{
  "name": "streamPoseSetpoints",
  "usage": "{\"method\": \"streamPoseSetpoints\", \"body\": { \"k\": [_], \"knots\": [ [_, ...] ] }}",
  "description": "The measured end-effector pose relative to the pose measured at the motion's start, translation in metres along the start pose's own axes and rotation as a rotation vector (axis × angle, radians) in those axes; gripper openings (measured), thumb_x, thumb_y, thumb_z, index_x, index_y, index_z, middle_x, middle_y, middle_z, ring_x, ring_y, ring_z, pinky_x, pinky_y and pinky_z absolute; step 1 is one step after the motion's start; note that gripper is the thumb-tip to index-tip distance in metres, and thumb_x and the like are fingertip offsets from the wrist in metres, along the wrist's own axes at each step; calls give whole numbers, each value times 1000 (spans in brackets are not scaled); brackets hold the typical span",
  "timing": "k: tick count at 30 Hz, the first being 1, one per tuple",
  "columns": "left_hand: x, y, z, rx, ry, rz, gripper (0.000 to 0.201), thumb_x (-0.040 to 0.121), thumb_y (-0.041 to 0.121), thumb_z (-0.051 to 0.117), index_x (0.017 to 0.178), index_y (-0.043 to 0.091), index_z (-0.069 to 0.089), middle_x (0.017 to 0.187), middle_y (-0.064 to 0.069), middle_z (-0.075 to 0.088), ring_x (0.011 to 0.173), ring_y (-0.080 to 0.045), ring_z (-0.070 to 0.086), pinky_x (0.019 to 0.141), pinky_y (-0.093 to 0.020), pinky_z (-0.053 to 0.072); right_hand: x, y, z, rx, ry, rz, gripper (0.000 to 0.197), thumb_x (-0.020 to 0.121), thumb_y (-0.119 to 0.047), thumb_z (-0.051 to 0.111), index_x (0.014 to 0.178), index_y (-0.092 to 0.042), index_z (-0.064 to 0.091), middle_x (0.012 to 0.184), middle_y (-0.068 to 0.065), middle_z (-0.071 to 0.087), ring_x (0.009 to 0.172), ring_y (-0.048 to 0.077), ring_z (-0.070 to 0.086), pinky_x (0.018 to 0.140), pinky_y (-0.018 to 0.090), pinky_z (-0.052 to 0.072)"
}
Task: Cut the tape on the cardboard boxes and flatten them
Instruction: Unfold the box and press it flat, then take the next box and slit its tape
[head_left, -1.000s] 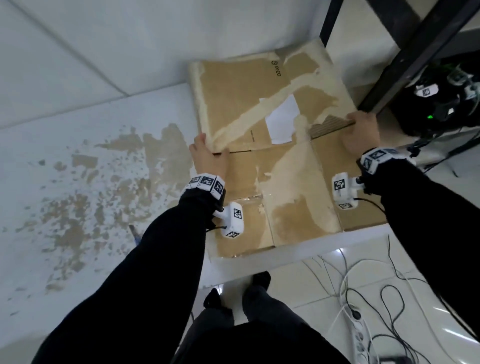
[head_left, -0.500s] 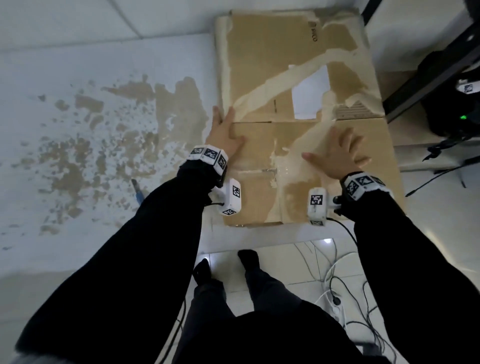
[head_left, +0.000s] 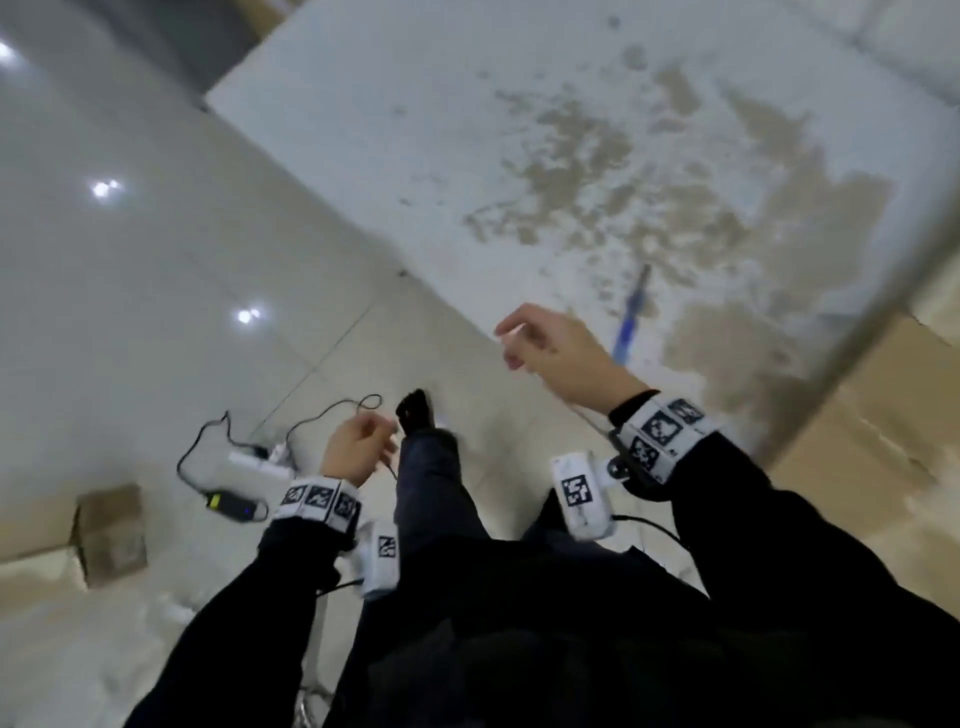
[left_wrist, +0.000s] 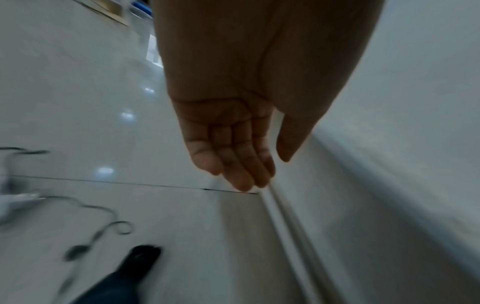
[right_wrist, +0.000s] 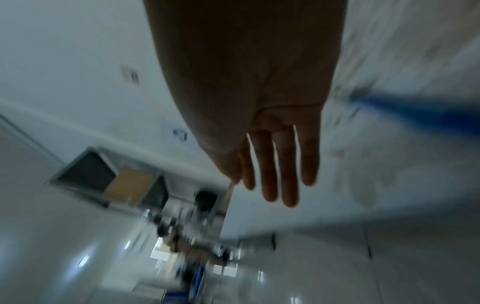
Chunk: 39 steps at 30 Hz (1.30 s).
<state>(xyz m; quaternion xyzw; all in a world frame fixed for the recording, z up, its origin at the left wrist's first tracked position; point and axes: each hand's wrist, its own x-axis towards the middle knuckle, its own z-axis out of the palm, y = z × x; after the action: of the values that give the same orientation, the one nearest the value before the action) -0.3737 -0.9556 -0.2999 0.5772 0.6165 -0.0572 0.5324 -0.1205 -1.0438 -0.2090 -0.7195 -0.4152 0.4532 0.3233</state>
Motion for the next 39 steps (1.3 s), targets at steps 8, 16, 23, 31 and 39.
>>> {"method": "streamPoseSetpoints", "body": {
  "k": [8, 16, 23, 31, 39],
  "knots": [
    [55, -135, -162, -270, 71, -652, 34, 100, 9, 44, 124, -15, 49, 97, -22, 52, 60, -23, 47, 34, -24, 39, 191, -56, 166, -385, -571, 207, 23, 94, -22, 53, 113, -9, 58, 94, 7, 61, 77, 20, 59, 72, 26, 48],
    [154, -100, -267, -325, 64, -517, 33, 99, 10, 46, 123, -11, 54, 92, -17, 56, 61, -19, 52, 44, -18, 42, 319, -73, 199, -189, -370, 638, 9, 96, -14, 43, 98, -12, 52, 73, 5, 56, 59, 17, 53, 54, 24, 39],
    [273, -21, -365, -349, 69, -411, 28, 99, 16, 47, 120, 0, 57, 84, -11, 63, 55, -13, 57, 42, -18, 38, 440, -120, 221, -50, -335, 859, 15, 98, -12, 41, 99, -3, 52, 85, 12, 59, 62, 20, 52, 55, 26, 39],
    [366, 41, -521, -243, 145, -401, 27, 98, 15, 48, 117, -1, 59, 74, -6, 61, 42, -5, 56, 39, -14, 37, 612, -239, 259, 116, -228, 744, 15, 98, -14, 44, 101, -3, 53, 74, 8, 56, 62, 20, 54, 56, 27, 40],
    [483, 67, -655, -69, 17, -506, 34, 100, 11, 45, 125, -11, 49, 103, -26, 64, 78, -32, 60, 61, -28, 46, 736, -305, 264, 128, -302, 606, 16, 98, -20, 45, 103, -7, 53, 78, 6, 60, 63, 17, 58, 56, 25, 44]
  ]
}}
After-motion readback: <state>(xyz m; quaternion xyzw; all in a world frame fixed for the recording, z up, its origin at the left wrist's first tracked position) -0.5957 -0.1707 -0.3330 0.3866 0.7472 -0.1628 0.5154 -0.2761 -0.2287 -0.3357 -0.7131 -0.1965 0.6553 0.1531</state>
